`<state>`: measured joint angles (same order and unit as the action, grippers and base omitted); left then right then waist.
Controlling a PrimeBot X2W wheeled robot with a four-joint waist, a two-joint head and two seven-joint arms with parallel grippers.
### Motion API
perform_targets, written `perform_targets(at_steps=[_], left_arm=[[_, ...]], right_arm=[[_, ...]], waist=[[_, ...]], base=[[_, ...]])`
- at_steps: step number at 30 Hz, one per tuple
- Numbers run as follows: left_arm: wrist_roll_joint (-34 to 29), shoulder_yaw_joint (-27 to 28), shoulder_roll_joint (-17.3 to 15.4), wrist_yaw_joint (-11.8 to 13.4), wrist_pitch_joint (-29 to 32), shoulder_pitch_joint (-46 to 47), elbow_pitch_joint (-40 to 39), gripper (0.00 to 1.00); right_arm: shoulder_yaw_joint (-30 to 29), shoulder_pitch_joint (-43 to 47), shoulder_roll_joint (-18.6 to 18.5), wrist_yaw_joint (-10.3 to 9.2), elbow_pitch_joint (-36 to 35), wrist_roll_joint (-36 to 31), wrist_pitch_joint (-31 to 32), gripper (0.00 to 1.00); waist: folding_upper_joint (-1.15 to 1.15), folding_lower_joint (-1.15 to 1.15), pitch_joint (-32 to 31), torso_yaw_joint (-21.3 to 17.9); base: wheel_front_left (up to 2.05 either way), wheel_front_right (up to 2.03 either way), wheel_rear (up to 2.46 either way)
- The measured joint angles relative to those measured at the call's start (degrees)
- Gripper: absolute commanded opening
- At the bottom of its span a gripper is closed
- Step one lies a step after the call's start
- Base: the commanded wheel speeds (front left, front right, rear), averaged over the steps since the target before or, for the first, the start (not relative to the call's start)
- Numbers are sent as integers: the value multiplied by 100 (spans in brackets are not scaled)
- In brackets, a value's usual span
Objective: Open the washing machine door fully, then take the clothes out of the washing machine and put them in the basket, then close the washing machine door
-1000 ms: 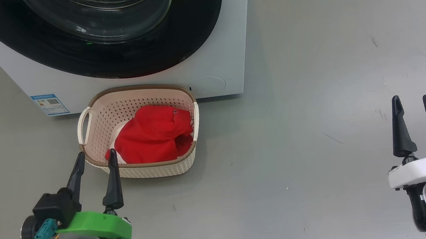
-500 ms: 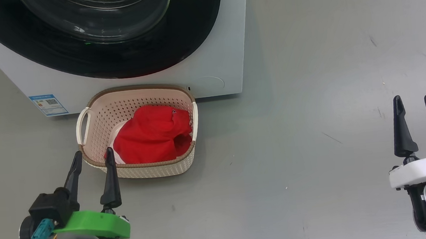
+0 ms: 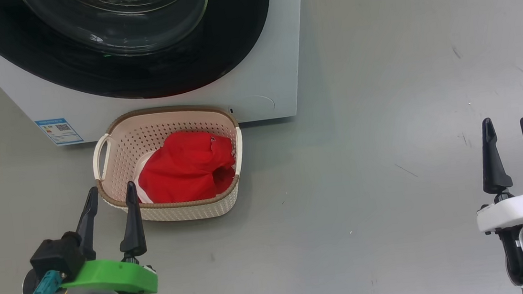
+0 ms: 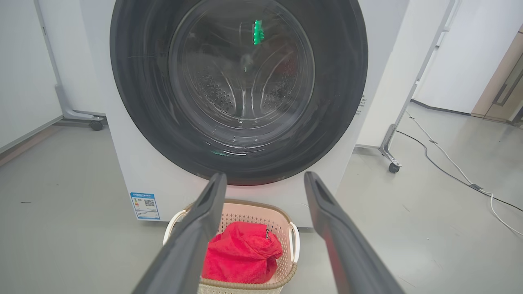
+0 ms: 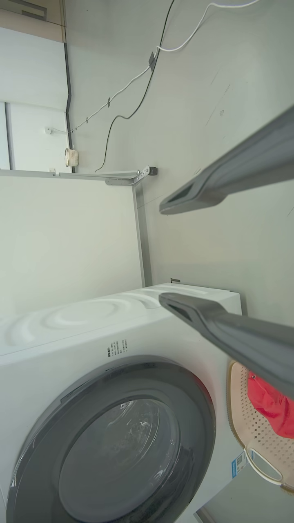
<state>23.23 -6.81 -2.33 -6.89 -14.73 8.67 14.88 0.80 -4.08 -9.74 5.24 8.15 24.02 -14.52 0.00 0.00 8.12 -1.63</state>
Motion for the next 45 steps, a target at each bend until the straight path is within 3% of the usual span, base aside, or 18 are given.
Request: perform_targets(at_steps=[9, 10, 16, 23, 45], left_arm=[[124, 4, 1, 0, 0, -18, 21, 100], [187, 9, 3, 1, 0, -20, 31, 0], [204, -59, 66, 2, 3, -196, 323, 0], [460, -62, 69, 2, 26, -222, 288, 0], [1849, 100, 68, 2, 371, -255, 208, 0]], right_arm=[[-19, 21, 30, 24, 25, -43, 0, 100], [-16, 25, 36, 22, 40, -47, 1, 0], [29, 196, 253, 19, 336, -30, 10, 0], [9, 205, 256, 19, 345, 233, 68, 0], [-156, 202, 350, 24, 438, 1602, 497, 0]], waist=[[0, 0, -24, -3], [0, 0, -27, -3], [0, 0, -29, -5], [0, 0, -57, -1], [0, 0, -219, 37]], base=[[0, 0, 0], [0, 0, 0], [0, 0, 0], [0, 0, 0], [0, 0, 0]])
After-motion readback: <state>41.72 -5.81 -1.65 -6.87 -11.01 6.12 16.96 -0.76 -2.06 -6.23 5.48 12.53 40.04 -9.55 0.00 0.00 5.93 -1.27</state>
